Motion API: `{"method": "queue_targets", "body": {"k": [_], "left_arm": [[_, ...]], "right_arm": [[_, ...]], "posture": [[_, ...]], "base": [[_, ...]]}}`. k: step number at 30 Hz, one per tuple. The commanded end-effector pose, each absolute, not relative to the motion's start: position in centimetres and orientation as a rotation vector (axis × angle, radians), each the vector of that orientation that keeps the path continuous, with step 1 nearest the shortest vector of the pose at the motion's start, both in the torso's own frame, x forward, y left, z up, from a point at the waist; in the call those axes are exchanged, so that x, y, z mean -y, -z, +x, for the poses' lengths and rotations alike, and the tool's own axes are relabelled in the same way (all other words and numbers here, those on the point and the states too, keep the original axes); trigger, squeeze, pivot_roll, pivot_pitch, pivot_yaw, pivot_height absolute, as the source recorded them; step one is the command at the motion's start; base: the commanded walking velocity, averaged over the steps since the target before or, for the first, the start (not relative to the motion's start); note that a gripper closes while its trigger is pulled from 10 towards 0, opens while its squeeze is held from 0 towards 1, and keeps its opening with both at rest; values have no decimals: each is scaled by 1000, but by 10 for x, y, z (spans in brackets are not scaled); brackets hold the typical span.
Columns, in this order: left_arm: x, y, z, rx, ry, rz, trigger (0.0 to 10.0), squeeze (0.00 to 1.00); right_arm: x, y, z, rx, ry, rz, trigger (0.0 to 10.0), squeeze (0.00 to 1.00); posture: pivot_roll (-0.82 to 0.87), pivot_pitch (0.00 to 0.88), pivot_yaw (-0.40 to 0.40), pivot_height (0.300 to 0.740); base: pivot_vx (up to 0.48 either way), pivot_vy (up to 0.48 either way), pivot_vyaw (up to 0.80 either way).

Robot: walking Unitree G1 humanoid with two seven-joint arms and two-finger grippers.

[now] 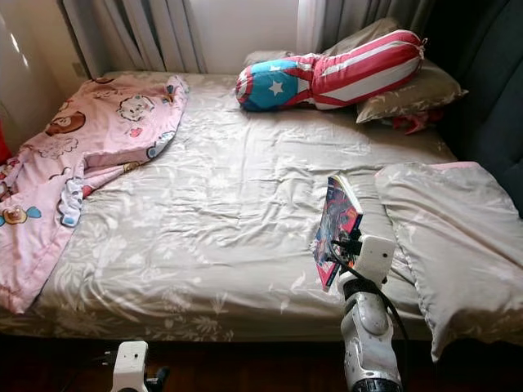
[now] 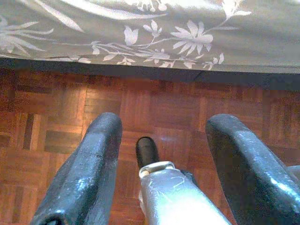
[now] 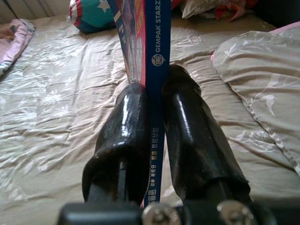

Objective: Clean up the room

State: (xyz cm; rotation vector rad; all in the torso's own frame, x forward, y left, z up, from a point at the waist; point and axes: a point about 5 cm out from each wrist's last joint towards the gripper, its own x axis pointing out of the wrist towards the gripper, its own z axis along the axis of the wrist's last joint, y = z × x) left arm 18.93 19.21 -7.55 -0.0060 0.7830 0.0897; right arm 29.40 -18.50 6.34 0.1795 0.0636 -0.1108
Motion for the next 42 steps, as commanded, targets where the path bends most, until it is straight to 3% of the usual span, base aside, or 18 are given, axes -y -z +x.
{"method": "queue_targets", "body": {"k": [1,16,27,35,42], "left_arm": [[-193,79,183,-812,-90,-7,10000,0],[-195,80,180,-818,-99,-5,10000,0],[-199,79,182,-806,-115,-2,10000,0],[-200,59,208,-624,-116,-34,10000,0],[-206,25,237,-347,-105,-22,10000,0]], "right_arm": [[185,-69,296,-32,107,177,10000,0],[189,-64,296,-69,150,178,10000,0],[185,-63,296,-56,137,179,10000,0],[179,-63,295,-60,86,184,10000,0],[179,-64,294,-42,73,181,10000,0]], "posture": [[-116,97,-23,732],[-110,101,-22,732],[-106,104,-19,732],[-119,107,-11,732],[-122,110,-4,732]], "base": [[337,0,0],[341,0,0],[0,0,-194],[0,0,0],[0,0,0]]}}
